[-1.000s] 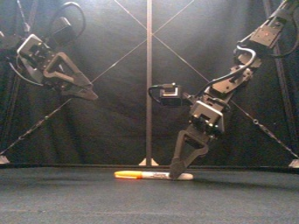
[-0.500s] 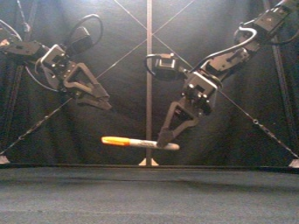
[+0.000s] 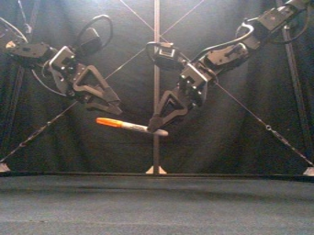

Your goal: Uncap the pen

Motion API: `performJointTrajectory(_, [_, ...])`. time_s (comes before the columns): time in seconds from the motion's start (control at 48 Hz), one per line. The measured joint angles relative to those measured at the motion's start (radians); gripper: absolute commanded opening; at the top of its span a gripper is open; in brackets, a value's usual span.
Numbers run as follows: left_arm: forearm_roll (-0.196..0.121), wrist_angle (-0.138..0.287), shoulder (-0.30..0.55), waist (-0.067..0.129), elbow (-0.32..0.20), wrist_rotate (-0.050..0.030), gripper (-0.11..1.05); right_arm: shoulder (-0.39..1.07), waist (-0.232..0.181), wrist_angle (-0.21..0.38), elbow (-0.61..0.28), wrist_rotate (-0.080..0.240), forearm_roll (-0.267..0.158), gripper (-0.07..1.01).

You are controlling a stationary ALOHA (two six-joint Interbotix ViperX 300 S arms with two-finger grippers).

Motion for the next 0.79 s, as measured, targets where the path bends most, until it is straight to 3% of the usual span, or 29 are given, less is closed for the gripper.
performJointTrajectory(0.354, [-0.025,0.002,-0.003,0.002,0.000,-0.0015,0.88,-0.067,-0.002,-0.005,0.006,-0.005,-0.037,0.49])
performJointTrajectory(0.562, [-0.049,0.002,-0.008,0.003,0.000,0.0000,0.87,-0.077,-0.002,-0.008,0.012,-0.003,-0.038,0.49])
performJointTrajectory(0.792, [-0.054,0.000,-0.041,0.005,0.002,0.0000,0.81,-0.077,-0.002,-0.008,0.014,-0.003,-0.038,0.49])
